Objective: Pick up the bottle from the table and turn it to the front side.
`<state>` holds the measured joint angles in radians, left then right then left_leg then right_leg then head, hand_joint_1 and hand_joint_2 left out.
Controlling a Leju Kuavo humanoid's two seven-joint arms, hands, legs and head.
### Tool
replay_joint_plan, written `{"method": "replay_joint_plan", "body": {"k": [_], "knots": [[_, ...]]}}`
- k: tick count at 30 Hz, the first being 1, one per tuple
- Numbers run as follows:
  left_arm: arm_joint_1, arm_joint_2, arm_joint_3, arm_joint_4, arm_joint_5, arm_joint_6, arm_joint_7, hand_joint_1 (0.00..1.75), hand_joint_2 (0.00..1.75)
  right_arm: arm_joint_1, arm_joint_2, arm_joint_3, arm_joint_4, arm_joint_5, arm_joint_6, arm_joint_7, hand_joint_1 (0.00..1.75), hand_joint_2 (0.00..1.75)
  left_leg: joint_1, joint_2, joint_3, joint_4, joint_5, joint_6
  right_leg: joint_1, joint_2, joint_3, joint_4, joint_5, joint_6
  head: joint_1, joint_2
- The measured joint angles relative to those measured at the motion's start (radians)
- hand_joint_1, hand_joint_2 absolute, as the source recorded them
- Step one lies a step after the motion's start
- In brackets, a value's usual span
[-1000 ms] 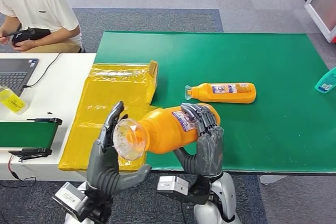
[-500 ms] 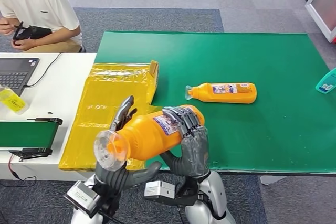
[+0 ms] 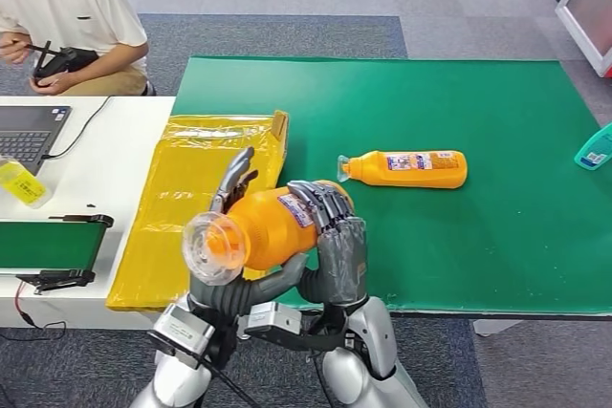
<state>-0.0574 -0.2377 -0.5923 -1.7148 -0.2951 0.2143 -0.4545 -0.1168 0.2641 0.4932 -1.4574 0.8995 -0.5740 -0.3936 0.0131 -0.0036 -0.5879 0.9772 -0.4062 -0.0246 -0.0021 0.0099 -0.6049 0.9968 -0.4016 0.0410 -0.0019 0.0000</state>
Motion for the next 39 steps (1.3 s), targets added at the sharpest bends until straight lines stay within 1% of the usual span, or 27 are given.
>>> {"method": "replay_joint_plan", "body": {"k": [10,16,17,18,20,21,22,24,27,29,31,32,33,34,35,36,37,39], "knots": [[-0.011,-0.001,-0.008,0.013,-0.010,0.002,-0.006,1.75,1.75,-0.003,0.001,0.000,0.009,-0.009,-0.004,-0.002,1.75,1.75,0.000,0.000,0.000,0.000,0.000,0.000,0.000,0.000,0.000,0.000,0.000,0.000,0.000,0.000],[-0.018,-0.002,-0.013,0.014,-0.021,0.007,0.015,1.75,1.75,-0.003,0.001,0.000,0.009,-0.020,-0.002,0.001,1.75,1.75,0.000,0.000,0.000,0.000,0.000,0.000,0.000,0.000,0.000,0.000,0.000,0.000,0.000,0.000],[-0.019,-0.002,-0.014,0.014,-0.021,0.009,0.019,1.75,1.75,-0.004,0.001,0.000,0.009,-0.028,0.000,0.004,1.68,1.75,0.000,0.000,0.000,0.000,0.000,0.000,0.000,0.000,0.000,0.000,0.000,0.000,0.000,0.000],[-0.019,-0.002,-0.015,0.015,-0.022,0.012,0.022,1.75,1.75,-0.004,0.001,0.000,0.009,-0.036,0.003,0.006,1.27,1.75,0.000,0.000,0.000,0.000,0.000,0.000,0.000,0.000,0.000,0.000,0.000,0.000,0.000,0.000],[-0.019,-0.002,-0.014,0.015,-0.024,0.017,0.029,1.75,1.75,-0.005,0.001,0.000,0.009,-0.049,0.011,0.010,0.40,1.75,0.000,0.000,0.000,0.000,0.000,0.000,0.000,0.000,0.000,0.000,0.000,0.000,0.000,0.000],[-0.020,-0.002,-0.014,0.015,-0.024,0.019,0.033,1.75,1.75,-0.006,0.001,0.000,0.009,-0.053,0.014,0.012,0.03,1.75,0.000,0.000,0.000,0.000,0.000,0.000,0.000,0.000,0.000,0.000,0.000,0.000,0.000,0.000],[-0.019,-0.002,-0.013,0.014,-0.025,0.021,0.035,1.75,1.75,-0.007,0.002,0.000,0.009,-0.056,0.017,0.015,0.00,1.75,0.000,0.000,0.000,0.000,0.000,0.000,0.000,0.000,0.000,0.000,0.000,0.000,0.000,0.000],[-0.014,-0.002,-0.003,0.009,-0.027,0.029,0.041,1.75,1.75,-0.015,0.004,-0.001,0.010,-0.055,0.022,0.024,0.00,1.75,0.000,0.000,0.000,0.000,0.000,0.000,0.000,0.000,0.000,0.000,0.000,0.000,0.000,0.000],[0.012,-0.004,0.042,-0.031,-0.072,0.051,0.041,1.75,1.75,-0.024,0.009,-0.010,0.009,-0.045,0.025,0.033,0.00,1.75,0.000,0.000,0.000,0.000,0.000,0.000,0.000,0.000,0.000,0.000,0.000,0.000,0.000,0.000],[0.030,-0.006,0.085,-0.091,-0.204,0.103,0.020,1.75,1.75,-0.021,0.010,-0.029,-0.001,-0.043,0.032,0.038,0.00,1.75,0.000,0.000,-0.001,0.000,0.000,0.000,0.000,0.000,-0.001,0.000,0.000,0.000,0.000,0.000],[0.043,-0.008,0.119,-0.182,-0.454,0.192,0.024,1.75,1.75,-0.015,0.012,-0.058,-0.024,-0.046,0.055,0.044,0.00,1.75,0.000,0.000,-0.001,0.000,0.000,0.000,0.000,0.000,-0.001,0.000,0.000,0.000,0.000,0.000],[0.047,-0.007,0.129,-0.231,-0.624,0.223,0.056,1.75,1.75,-0.011,0.012,-0.073,-0.036,-0.049,0.068,0.040,0.00,1.75,0.000,0.000,-0.001,0.000,0.000,0.000,0.000,0.000,-0.001,0.000,0.000,0.000,0.000,0.000],[0.049,-0.005,0.137,-0.275,-0.819,0.231,0.109,1.75,1.75,-0.007,0.013,-0.088,-0.046,-0.055,0.075,0.027,0.00,1.75,0.000,0.000,-0.001,0.000,0.000,0.000,0.000,0.000,-0.001,0.000,-0.001,0.000,0.000,0.000],[0.046,0.000,0.142,-0.307,-1.008,0.212,0.185,1.75,1.75,0.000,0.014,-0.100,-0.051,-0.066,0.077,0.004,0.00,1.75,0.000,0.000,-0.001,0.000,0.000,0.000,0.000,0.000,0.000,0.000,-0.001,0.001,0.000,0.000],[0.037,0.015,0.147,-0.324,-1.143,0.174,0.281,1.75,1.75,0.008,0.014,-0.110,-0.052,-0.080,0.073,-0.024,0.00,1.75,0.000,0.000,0.000,0.000,-0.001,0.000,0.000,0.000,-0.001,0.000,-0.001,0.001,0.000,0.000],[0.013,0.042,0.147,-0.329,-1.223,0.135,0.395,1.75,1.75,0.016,0.014,-0.118,-0.048,-0.099,0.065,-0.056,0.00,1.75,0.000,0.000,-0.001,0.000,0.000,0.000,-0.001,0.000,-0.002,0.000,-0.001,0.000,0.001,0.000],[-0.024,0.080,0.140,-0.319,-1.250,0.099,0.520,1.75,1.75,0.024,0.013,-0.124,-0.041,-0.119,0.059,-0.085,0.00,1.75,0.000,0.000,-0.001,0.000,0.000,-0.001,-0.001,0.000,-0.003,0.000,0.000,-0.001,0.000,0.000],[-0.122,0.166,0.093,-0.259,-1.245,0.055,0.759,1.75,1.75,0.031,0.013,-0.131,-0.020,-0.153,0.055,-0.125,0.00,1.75,0.000,0.000,-0.003,0.000,0.003,-0.002,-0.001,0.000,-0.004,0.000,0.002,-0.002,-0.001,0.000]]}}
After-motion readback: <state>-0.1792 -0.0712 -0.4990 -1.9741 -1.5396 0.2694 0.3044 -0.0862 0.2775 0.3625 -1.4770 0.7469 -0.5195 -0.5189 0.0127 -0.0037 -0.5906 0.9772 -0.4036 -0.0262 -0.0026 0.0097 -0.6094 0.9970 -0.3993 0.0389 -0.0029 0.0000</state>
